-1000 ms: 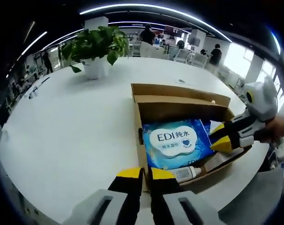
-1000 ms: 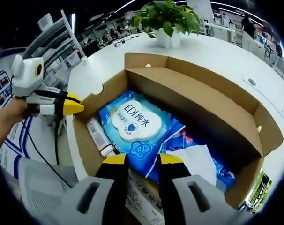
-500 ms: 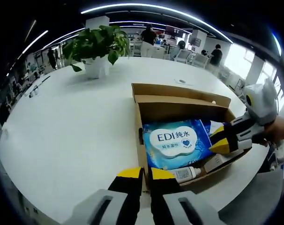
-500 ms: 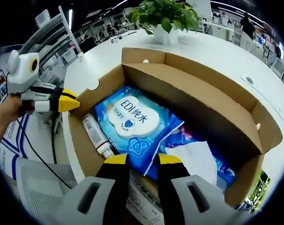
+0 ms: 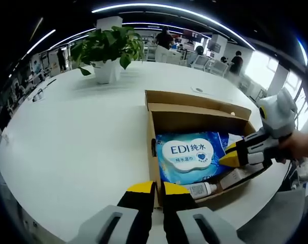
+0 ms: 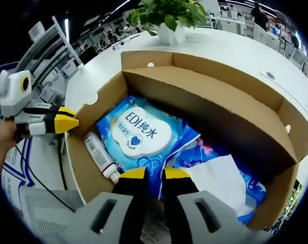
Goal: Operate the shoe box by opening the lid, removing the specified soft item, and placing it in the target area until the item is outside and the box remains undamaged.
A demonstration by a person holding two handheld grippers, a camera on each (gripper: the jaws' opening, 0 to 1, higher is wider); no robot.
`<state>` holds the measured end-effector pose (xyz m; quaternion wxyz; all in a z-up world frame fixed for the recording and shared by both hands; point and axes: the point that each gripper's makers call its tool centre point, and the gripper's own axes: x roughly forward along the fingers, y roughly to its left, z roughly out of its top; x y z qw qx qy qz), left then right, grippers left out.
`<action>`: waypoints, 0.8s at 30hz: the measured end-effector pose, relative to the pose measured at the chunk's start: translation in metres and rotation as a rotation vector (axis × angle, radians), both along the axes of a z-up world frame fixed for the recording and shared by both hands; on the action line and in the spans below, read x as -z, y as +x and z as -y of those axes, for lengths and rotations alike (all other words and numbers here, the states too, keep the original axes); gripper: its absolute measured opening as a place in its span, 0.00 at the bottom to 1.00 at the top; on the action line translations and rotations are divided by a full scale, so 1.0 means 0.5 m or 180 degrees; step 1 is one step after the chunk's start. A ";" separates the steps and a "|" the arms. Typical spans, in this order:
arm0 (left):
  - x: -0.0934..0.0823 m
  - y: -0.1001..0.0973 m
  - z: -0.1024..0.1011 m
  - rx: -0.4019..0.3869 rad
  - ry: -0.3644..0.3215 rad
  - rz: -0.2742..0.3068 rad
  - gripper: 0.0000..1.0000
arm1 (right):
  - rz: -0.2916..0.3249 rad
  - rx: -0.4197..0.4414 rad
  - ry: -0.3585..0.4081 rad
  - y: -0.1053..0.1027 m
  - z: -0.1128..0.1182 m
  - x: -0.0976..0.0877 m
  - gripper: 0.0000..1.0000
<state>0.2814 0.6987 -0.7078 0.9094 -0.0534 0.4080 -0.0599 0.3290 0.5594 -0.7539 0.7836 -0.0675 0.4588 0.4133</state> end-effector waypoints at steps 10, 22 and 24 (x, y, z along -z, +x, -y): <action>0.000 0.000 0.000 0.0044 0.0064 -0.0002 0.05 | 0.0035 0.0147 0.0206 0.009 0.004 -0.040 0.00; -0.002 0.000 0.003 0.0149 0.0100 -0.0049 0.05 | 0.0187 0.0356 0.0354 0.017 0.030 -0.084 0.00; -0.002 0.000 0.004 0.0185 0.0134 -0.0065 0.05 | 0.0180 0.0406 0.0392 0.016 0.039 -0.089 0.00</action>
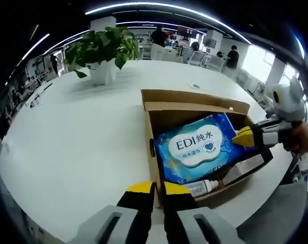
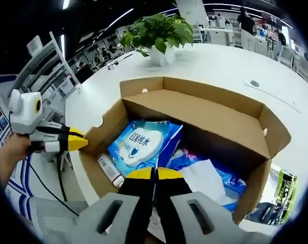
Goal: Operate the shoe box by opening the lid, removing the specified soft item, and placing it in the target area until the item is outside and the box remains undamaged.
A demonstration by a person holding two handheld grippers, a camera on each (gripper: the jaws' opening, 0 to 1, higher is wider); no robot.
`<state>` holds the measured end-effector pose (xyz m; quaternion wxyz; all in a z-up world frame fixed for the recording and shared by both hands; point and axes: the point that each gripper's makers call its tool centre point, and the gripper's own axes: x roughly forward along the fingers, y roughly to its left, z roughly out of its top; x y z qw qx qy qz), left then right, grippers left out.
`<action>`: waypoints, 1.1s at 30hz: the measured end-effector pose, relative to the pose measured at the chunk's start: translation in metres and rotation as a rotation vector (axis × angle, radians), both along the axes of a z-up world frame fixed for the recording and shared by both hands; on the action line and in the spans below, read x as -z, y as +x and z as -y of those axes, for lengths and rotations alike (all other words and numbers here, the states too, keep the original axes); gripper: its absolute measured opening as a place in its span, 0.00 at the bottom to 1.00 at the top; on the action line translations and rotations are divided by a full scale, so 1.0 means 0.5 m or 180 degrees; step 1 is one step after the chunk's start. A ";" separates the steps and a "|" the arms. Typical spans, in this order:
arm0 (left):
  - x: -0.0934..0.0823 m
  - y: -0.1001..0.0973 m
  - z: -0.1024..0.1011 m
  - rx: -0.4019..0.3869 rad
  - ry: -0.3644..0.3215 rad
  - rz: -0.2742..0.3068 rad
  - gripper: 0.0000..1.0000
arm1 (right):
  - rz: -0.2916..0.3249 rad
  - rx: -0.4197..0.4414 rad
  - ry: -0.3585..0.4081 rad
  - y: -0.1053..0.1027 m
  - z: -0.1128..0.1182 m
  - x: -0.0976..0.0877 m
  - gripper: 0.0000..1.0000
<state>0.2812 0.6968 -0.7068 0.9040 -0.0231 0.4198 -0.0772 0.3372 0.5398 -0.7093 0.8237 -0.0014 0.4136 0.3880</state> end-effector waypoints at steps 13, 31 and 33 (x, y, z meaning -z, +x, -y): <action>-0.036 0.013 0.006 0.0090 0.0077 0.0081 0.14 | 0.0079 0.0122 0.0056 -0.002 0.045 -0.019 0.00; -0.013 0.055 0.107 0.0778 0.0285 -0.0110 0.20 | 0.0063 0.0321 0.0131 -0.012 0.099 -0.012 0.00; -0.001 0.058 0.117 0.0814 0.0215 -0.0184 0.20 | 0.0071 0.0331 0.0120 -0.013 0.107 -0.008 0.00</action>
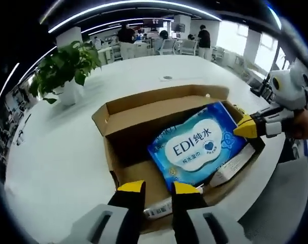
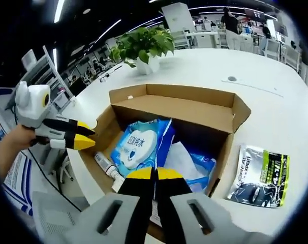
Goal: Operate the shoe box by opening the lid, removing the specified soft item, and placing it in the target area until the item is outside and the box remains undamaged.
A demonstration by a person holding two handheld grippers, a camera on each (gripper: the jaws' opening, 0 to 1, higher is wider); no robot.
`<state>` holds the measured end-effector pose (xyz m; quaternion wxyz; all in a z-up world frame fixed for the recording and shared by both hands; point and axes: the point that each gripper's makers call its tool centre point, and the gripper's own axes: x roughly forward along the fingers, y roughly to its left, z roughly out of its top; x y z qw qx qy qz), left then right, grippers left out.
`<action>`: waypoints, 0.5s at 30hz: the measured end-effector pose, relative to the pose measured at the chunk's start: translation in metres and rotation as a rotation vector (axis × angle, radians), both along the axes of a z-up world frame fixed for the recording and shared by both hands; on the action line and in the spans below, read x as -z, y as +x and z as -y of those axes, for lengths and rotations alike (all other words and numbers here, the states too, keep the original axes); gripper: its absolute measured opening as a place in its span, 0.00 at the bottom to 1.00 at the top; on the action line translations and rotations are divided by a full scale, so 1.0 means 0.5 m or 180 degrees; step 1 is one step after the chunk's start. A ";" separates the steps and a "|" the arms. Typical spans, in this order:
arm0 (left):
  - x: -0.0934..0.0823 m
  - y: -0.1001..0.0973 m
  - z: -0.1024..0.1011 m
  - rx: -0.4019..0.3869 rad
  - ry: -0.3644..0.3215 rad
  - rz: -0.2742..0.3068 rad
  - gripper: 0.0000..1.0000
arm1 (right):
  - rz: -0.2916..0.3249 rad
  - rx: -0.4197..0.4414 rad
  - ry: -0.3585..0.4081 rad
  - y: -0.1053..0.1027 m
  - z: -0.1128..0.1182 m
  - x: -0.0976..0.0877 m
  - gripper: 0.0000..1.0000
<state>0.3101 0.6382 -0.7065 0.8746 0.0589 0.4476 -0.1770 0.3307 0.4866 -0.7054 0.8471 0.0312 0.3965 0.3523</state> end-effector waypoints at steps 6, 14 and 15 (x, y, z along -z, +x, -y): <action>0.035 0.000 0.033 0.0048 -0.0295 -0.0283 0.20 | -0.0007 0.0059 -0.0014 0.001 0.019 0.010 0.00; 0.067 -0.004 0.057 0.0020 -0.0502 -0.0570 0.20 | 0.0029 0.0079 -0.0109 0.003 0.038 0.022 0.00; 0.073 -0.006 0.058 0.0052 -0.0473 -0.0586 0.20 | 0.0029 0.0086 -0.0117 0.003 0.040 0.023 0.00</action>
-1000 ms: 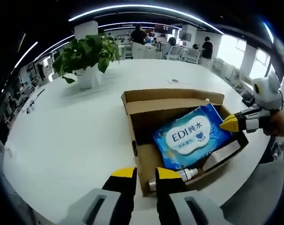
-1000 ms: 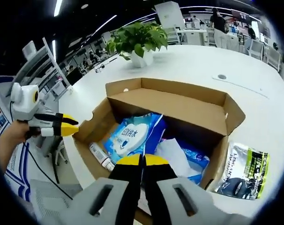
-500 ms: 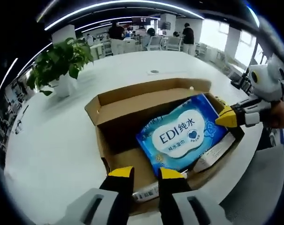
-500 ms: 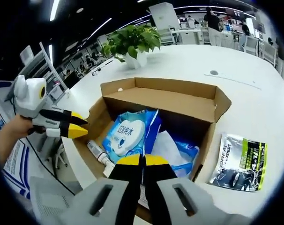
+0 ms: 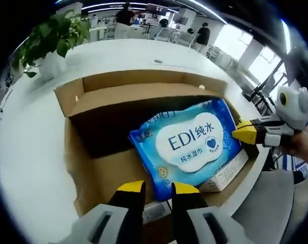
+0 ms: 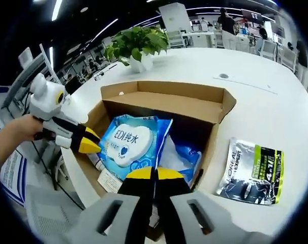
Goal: Operate the shoe box by opening the lid, removing the specified soft item, and placing it in the target area until the item is outside and the box remains undamaged.
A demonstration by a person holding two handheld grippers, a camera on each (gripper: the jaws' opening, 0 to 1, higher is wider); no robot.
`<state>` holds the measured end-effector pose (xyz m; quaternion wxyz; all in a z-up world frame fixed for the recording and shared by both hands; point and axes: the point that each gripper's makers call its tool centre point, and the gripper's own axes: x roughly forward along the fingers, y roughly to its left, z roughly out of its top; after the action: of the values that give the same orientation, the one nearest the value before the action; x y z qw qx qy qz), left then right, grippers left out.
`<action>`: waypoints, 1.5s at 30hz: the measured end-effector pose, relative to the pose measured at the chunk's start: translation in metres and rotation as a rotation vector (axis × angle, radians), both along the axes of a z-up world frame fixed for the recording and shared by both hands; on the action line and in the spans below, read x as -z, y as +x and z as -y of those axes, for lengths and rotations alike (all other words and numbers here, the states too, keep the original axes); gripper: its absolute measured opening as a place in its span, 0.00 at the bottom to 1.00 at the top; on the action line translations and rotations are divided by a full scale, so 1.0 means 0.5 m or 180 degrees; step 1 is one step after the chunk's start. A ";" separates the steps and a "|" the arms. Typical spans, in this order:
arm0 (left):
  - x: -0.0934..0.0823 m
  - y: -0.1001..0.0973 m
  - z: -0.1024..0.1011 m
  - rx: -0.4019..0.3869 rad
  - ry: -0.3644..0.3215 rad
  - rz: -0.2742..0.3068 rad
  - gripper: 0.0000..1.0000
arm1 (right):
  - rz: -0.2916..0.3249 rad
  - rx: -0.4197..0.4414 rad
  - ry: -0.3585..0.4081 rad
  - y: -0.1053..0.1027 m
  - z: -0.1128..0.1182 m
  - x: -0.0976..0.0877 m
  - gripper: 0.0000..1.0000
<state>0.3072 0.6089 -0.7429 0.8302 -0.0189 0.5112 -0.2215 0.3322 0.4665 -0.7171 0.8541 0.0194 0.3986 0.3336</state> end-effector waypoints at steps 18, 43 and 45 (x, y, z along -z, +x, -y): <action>-0.018 0.000 0.015 -0.0176 -0.0248 -0.0029 0.02 | -0.0004 0.0054 0.0065 0.003 0.006 -0.005 0.00; -0.102 -0.001 0.036 -0.0188 -0.0363 0.0287 0.00 | -0.0002 0.0193 0.0431 -0.006 0.037 -0.065 0.00; -0.105 -0.002 0.044 -0.0160 -0.0370 0.0294 0.00 | 0.0007 0.0202 0.0448 -0.008 0.044 -0.070 0.00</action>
<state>0.3065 0.5870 -0.6903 0.8557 -0.0698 0.4580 -0.2305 0.3281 0.4444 -0.6822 0.8611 0.0916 0.3724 0.3337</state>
